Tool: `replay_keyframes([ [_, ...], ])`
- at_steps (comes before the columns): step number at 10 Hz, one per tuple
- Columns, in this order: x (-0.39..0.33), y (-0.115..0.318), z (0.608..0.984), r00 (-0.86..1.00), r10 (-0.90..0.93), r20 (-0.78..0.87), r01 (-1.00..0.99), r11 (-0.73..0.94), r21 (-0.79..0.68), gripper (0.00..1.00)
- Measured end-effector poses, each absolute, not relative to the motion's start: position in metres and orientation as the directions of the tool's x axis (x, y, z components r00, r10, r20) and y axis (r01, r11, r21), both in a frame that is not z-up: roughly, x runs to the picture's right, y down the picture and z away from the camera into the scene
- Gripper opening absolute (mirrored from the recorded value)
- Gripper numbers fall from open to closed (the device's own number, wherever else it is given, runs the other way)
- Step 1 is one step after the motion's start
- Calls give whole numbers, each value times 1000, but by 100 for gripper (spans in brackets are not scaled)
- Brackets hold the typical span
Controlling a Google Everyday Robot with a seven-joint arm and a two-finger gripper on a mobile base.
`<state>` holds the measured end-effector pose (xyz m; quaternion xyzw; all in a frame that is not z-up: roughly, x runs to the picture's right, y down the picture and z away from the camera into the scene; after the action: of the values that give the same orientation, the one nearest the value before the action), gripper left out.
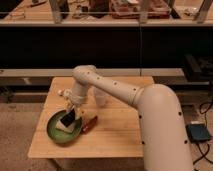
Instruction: Place the eraser on the white sponge
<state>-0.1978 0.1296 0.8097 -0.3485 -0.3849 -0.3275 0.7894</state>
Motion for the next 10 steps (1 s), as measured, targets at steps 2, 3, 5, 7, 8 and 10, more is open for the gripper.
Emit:
replay_keyframes([
  [2,-220,137,805,462,-252,850,805,521,-283,0],
  [3,-224,138,805,458,-252,853,809,516,-281,0],
  [5,-231,142,804,450,-250,857,816,505,-281,12],
  [7,-233,144,803,449,-249,858,819,498,-284,32],
  [8,-236,146,803,444,-249,861,823,493,-282,43],
  [10,-239,148,802,437,-246,865,828,487,-280,60],
])
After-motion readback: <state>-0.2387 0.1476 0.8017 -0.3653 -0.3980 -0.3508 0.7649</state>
